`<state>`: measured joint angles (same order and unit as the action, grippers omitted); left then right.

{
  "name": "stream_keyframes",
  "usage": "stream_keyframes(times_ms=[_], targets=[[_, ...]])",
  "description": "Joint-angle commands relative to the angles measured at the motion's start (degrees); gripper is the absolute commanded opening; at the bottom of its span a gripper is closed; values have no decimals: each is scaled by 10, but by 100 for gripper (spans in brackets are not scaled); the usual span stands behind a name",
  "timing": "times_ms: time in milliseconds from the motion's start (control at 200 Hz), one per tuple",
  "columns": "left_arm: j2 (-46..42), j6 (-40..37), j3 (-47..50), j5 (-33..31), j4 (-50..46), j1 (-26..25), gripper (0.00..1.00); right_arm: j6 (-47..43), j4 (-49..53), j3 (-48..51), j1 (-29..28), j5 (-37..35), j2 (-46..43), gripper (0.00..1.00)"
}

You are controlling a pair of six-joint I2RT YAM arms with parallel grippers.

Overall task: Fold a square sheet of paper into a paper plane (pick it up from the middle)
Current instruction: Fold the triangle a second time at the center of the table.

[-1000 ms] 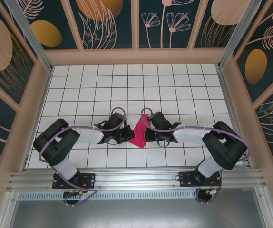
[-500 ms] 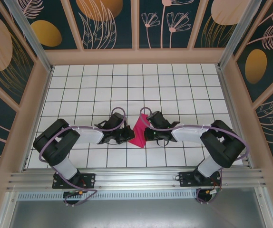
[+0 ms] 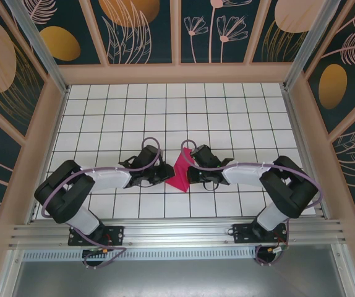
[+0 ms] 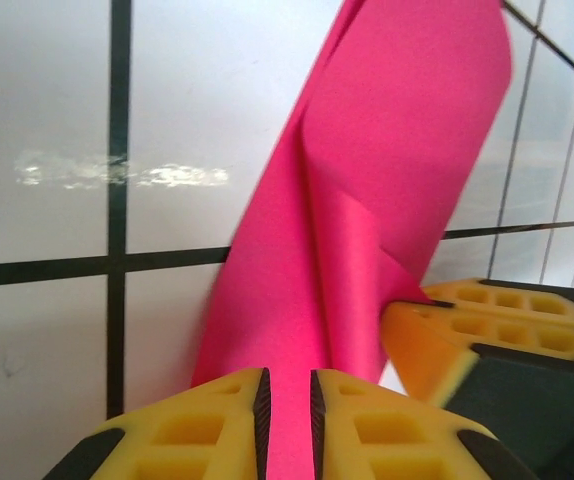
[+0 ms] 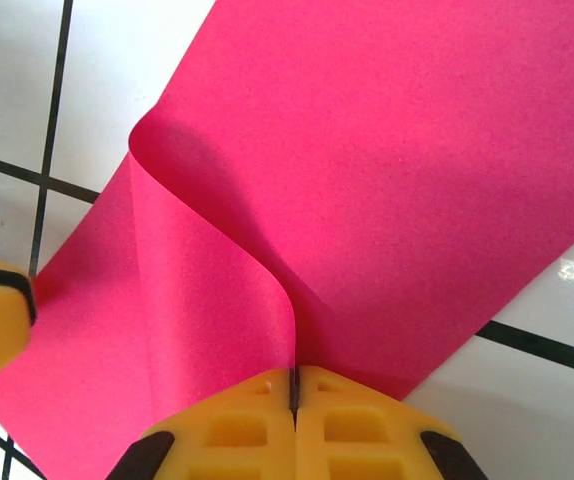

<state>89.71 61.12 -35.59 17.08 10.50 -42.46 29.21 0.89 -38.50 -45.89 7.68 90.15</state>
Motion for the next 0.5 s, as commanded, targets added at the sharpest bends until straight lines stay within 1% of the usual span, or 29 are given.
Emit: stream_keyframes(times_ms=[0, 170, 290, 495], targets=[[-10, 7, -19, -4, 25, -2, 21, -3, 32, 1, -5, -25, 24, 0], [14, 33, -35, 19, 79, -2, 19, 0, 22, 7, -5, -23, 25, 0], [27, 35, -53, 24, 82, -2, 19, 1, 20, 9, -5, -23, 25, 0], [55, 44, -56, 40, 97, -3, 19, 1, 19, 9, -5, -23, 26, 0]])
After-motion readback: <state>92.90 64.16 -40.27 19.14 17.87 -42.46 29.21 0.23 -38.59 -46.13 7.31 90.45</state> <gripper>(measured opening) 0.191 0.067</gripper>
